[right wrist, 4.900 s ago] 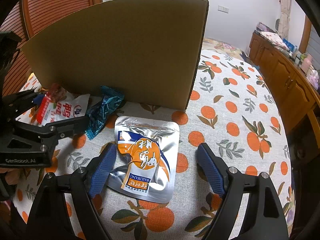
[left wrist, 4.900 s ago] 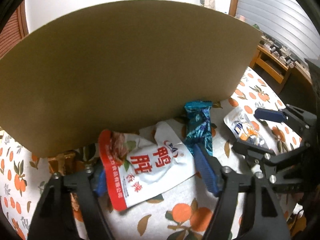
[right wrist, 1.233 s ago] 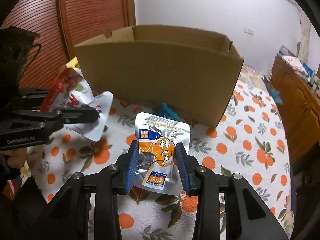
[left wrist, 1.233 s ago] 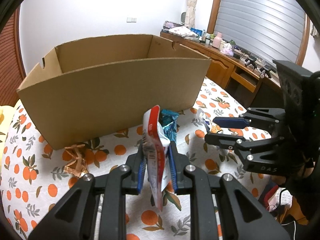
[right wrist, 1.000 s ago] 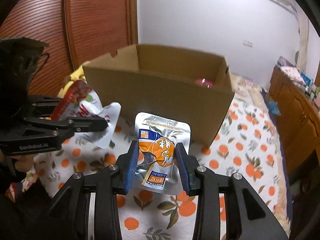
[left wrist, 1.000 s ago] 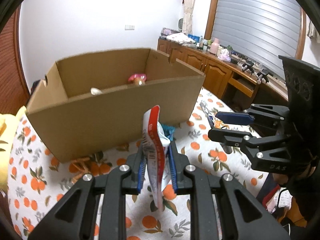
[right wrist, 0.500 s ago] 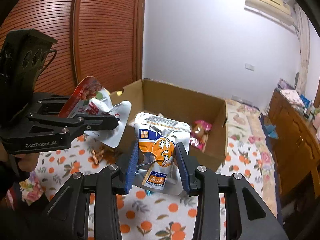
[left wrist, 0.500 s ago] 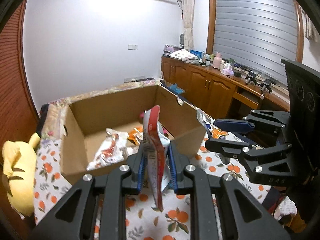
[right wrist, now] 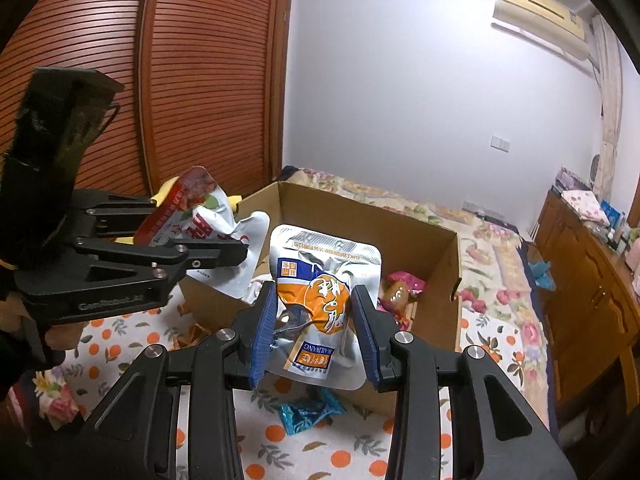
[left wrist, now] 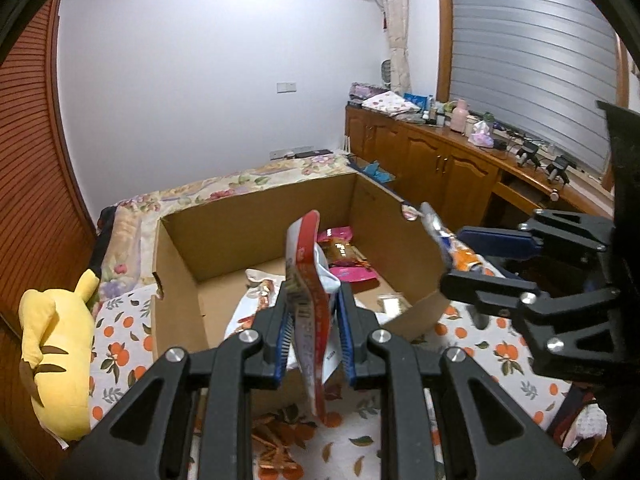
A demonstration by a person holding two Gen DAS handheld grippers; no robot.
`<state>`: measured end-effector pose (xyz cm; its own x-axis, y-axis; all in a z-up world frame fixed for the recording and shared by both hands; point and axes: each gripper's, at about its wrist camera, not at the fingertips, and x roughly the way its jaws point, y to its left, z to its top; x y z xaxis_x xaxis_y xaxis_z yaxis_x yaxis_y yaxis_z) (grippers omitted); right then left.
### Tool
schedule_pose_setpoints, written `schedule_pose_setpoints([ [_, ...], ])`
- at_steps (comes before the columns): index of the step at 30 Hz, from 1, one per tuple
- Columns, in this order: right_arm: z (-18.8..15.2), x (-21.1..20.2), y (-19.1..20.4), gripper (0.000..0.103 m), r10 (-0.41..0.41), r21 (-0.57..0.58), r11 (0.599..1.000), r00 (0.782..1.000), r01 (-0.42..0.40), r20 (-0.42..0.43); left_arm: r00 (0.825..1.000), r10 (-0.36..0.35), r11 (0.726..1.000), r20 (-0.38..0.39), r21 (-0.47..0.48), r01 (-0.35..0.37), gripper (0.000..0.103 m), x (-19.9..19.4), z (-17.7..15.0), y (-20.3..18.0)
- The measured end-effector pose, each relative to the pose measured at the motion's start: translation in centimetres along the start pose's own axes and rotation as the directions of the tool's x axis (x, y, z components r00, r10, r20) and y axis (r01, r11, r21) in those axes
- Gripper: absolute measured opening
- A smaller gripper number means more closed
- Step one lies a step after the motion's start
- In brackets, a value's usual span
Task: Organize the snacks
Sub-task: 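Open the left tool and the right tool to drop packets into the box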
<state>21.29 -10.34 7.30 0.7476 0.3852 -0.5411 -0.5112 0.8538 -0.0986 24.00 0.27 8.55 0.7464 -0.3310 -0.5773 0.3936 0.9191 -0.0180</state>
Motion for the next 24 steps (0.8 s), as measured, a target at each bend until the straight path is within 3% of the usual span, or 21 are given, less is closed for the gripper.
schedule_pose_setpoints([
  [9,0.5,2.2,-0.9,0.038,-0.007,0.016,1.000,1.000,0.007,-0.026,0.998,0.025,0.998,-0.051,-0.065,-0.028,0.018,2.8,-0.2,2.5],
  [24,0.9,7.6,-1.7,0.038,-0.019,0.032,0.999,0.995,0.022,-0.098,0.994,0.074,0.993,-0.078,-0.089,-0.081,0.024,5.2,-0.3,4.3],
])
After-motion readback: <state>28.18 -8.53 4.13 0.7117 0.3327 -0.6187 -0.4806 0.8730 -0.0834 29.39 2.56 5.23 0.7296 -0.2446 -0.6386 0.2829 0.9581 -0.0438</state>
